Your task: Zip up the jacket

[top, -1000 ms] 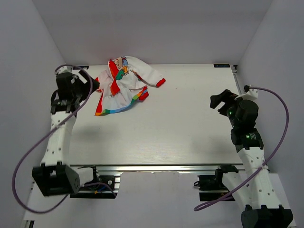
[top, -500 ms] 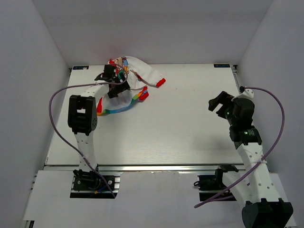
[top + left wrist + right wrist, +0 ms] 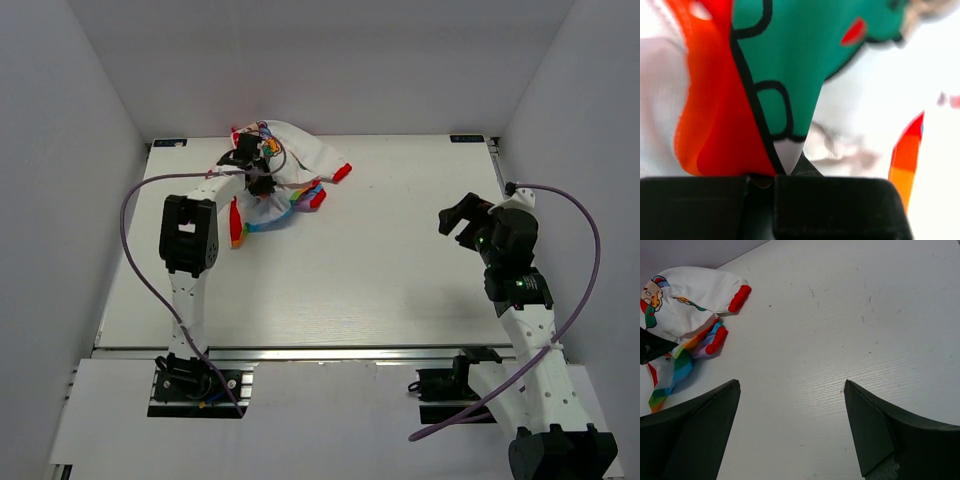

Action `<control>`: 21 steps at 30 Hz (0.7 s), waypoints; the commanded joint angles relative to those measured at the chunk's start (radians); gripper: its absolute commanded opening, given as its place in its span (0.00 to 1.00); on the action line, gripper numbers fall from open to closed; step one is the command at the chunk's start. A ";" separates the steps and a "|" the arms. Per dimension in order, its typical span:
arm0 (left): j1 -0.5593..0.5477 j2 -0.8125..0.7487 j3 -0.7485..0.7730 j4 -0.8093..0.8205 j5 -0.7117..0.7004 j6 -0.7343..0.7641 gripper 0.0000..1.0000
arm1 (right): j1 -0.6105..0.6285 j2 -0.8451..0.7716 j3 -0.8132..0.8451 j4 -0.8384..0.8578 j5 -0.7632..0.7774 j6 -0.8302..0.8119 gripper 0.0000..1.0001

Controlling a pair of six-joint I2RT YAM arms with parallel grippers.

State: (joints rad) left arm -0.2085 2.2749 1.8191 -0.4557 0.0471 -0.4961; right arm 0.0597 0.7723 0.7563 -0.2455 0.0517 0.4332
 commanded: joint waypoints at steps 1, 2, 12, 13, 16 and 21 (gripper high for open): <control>-0.095 -0.213 -0.075 0.037 -0.019 0.037 0.00 | -0.003 -0.015 0.014 0.006 -0.024 -0.019 0.89; -0.115 -0.304 -0.111 0.048 -0.021 0.042 0.00 | -0.003 -0.015 0.012 0.006 -0.030 -0.019 0.89; -0.429 -0.797 -0.775 0.009 0.208 -0.033 0.74 | 0.008 0.096 0.083 -0.066 -0.171 -0.077 0.89; -0.433 -0.869 -0.840 -0.007 0.212 -0.047 0.98 | 0.021 0.116 0.092 -0.072 -0.164 -0.083 0.89; -0.434 -1.003 -0.876 -0.127 0.071 -0.113 0.98 | 0.153 0.183 0.133 -0.083 -0.070 -0.108 0.89; -0.430 -1.123 -0.836 -0.400 -0.234 -0.302 0.98 | 0.472 0.314 0.244 -0.025 0.076 -0.221 0.89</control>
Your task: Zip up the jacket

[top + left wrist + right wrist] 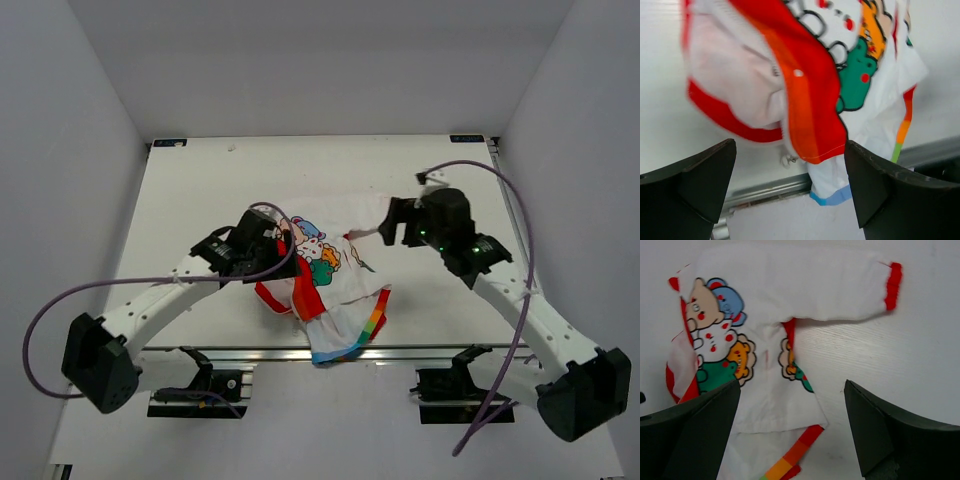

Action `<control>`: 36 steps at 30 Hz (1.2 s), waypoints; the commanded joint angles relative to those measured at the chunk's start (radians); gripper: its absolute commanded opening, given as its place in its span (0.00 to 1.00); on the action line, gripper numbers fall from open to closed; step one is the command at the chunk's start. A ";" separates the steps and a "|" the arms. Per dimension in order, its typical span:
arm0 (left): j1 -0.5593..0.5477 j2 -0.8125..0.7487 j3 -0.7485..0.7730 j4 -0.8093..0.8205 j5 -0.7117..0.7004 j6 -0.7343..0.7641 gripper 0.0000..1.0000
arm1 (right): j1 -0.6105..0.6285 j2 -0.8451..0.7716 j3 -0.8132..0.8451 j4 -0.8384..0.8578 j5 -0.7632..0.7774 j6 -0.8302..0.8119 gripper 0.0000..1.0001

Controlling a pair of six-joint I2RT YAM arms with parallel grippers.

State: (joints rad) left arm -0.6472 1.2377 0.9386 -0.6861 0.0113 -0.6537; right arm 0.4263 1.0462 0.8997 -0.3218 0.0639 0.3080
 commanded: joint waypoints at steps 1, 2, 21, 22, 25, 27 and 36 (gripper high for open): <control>0.012 -0.098 0.045 -0.205 -0.256 -0.176 0.98 | 0.129 0.066 0.119 0.078 0.047 -0.102 0.89; 0.027 -0.121 0.028 -0.252 -0.272 -0.205 0.98 | 0.173 0.124 0.140 0.084 0.033 -0.112 0.89; 0.265 -0.132 -0.308 0.232 0.027 -0.144 0.98 | 0.477 1.296 1.277 -0.148 0.254 -0.397 0.89; 0.265 -0.104 -0.304 0.249 0.016 -0.136 0.98 | 0.477 1.317 1.262 -0.120 0.251 -0.418 0.89; 0.265 -0.051 -0.302 0.283 0.007 -0.121 0.97 | 0.476 1.363 1.251 -0.070 0.244 -0.454 0.89; 0.265 0.011 -0.294 0.309 0.004 -0.113 0.97 | 0.476 1.385 1.256 -0.050 0.237 -0.463 0.89; 0.265 0.163 -0.239 0.393 -0.042 -0.098 0.75 | 0.474 1.352 1.204 0.010 0.278 -0.423 0.02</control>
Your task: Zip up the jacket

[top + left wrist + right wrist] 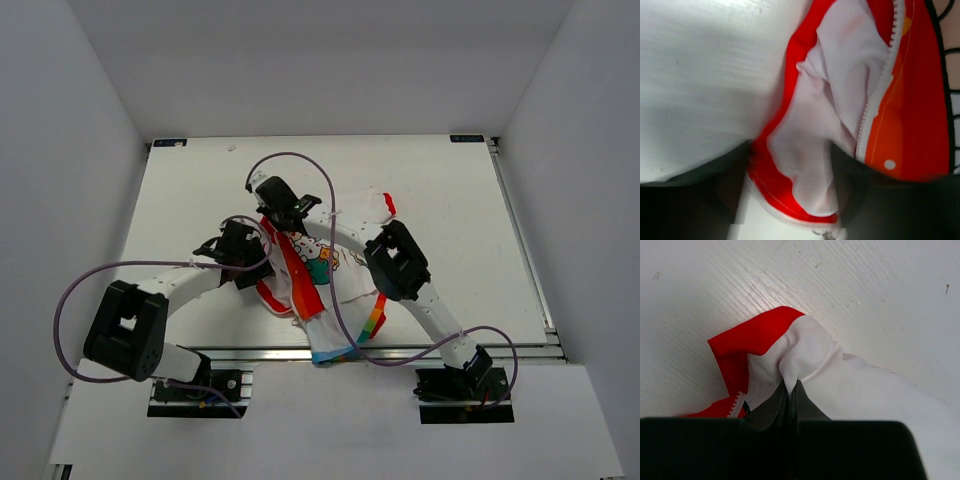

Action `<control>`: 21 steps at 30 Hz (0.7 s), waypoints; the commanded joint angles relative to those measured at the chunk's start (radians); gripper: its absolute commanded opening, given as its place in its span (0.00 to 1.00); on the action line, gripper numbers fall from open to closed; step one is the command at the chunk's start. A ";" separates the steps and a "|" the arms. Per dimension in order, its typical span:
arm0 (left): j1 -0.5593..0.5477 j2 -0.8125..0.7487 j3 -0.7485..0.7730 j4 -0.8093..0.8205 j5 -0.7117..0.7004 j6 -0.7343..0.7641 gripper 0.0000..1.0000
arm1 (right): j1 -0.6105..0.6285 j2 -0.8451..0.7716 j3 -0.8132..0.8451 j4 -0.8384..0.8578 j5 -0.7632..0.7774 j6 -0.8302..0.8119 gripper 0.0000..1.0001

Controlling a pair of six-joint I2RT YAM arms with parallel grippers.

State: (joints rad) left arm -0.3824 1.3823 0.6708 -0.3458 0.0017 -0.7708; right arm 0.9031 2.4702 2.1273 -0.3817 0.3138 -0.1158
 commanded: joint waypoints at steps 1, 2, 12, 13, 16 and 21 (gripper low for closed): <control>0.002 0.032 0.035 0.062 -0.032 0.021 0.61 | -0.003 -0.118 -0.042 0.082 0.028 -0.001 0.02; 0.002 0.047 0.042 0.062 -0.034 0.028 0.54 | -0.003 -0.144 -0.078 0.095 0.028 -0.005 0.02; 0.000 0.150 0.266 -0.016 -0.093 0.047 0.00 | -0.006 -0.601 -0.424 0.202 0.096 0.031 0.02; 0.000 0.103 0.297 -0.039 -0.110 0.047 0.00 | -0.007 -0.635 -0.450 0.202 0.114 0.039 0.01; 0.000 0.008 0.369 -0.122 -0.215 0.045 0.00 | -0.012 -0.776 -0.547 0.207 0.163 0.048 0.00; -0.035 -0.230 0.538 -0.278 -0.331 0.031 0.00 | -0.012 -1.037 -0.653 0.216 0.182 0.056 0.08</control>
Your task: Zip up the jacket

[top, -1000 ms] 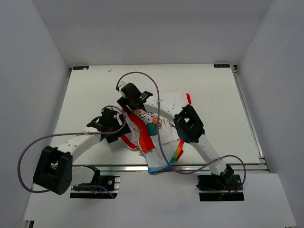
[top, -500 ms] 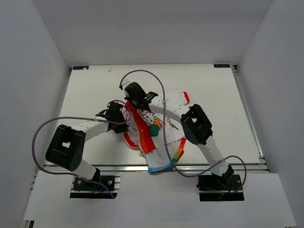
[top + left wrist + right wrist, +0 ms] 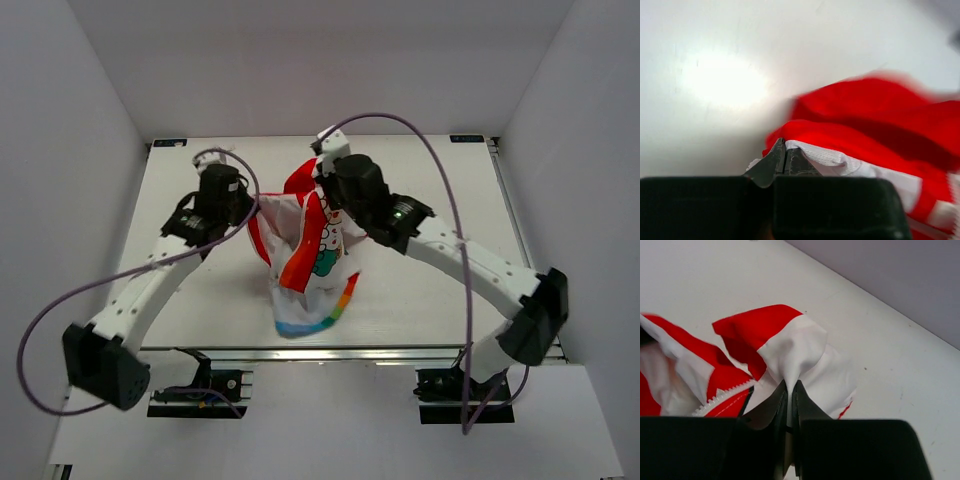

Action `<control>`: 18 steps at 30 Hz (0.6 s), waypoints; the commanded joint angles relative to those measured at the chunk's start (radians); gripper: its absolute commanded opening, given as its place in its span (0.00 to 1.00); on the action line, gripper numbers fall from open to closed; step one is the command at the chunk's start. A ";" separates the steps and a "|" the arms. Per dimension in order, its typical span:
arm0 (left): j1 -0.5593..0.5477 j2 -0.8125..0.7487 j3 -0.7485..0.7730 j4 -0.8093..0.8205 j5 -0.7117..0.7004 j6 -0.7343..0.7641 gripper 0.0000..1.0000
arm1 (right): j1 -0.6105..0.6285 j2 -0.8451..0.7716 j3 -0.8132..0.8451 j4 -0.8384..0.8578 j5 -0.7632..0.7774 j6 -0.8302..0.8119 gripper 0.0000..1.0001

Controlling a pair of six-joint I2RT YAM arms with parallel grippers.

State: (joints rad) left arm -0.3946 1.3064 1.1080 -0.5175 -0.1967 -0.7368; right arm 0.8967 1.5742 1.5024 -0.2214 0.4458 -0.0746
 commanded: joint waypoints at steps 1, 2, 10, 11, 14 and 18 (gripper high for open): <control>-0.047 -0.189 0.119 -0.116 -0.173 0.002 0.00 | -0.005 -0.179 -0.057 0.060 0.048 0.019 0.09; -0.056 -0.253 0.153 -0.124 -0.184 0.002 0.00 | -0.005 -0.219 -0.073 0.069 0.042 0.024 0.09; -0.064 -0.456 0.243 -0.026 0.032 0.040 0.00 | -0.004 -0.563 -0.107 0.047 -0.387 0.035 0.08; -0.064 -0.469 0.245 -0.012 0.064 0.040 0.00 | -0.004 -0.597 -0.099 0.044 -0.415 0.030 0.08; -0.064 -0.512 0.256 0.007 0.092 0.033 0.00 | -0.004 -0.632 -0.070 0.007 -0.489 0.048 0.08; -0.064 -0.509 0.247 0.002 0.068 0.008 0.00 | -0.004 -0.628 -0.109 0.016 -0.370 0.073 0.10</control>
State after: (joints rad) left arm -0.4847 0.8040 1.3308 -0.5293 -0.0208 -0.7261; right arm 0.9138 0.9562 1.3899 -0.1909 -0.0147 -0.0063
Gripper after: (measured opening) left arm 0.022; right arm 0.098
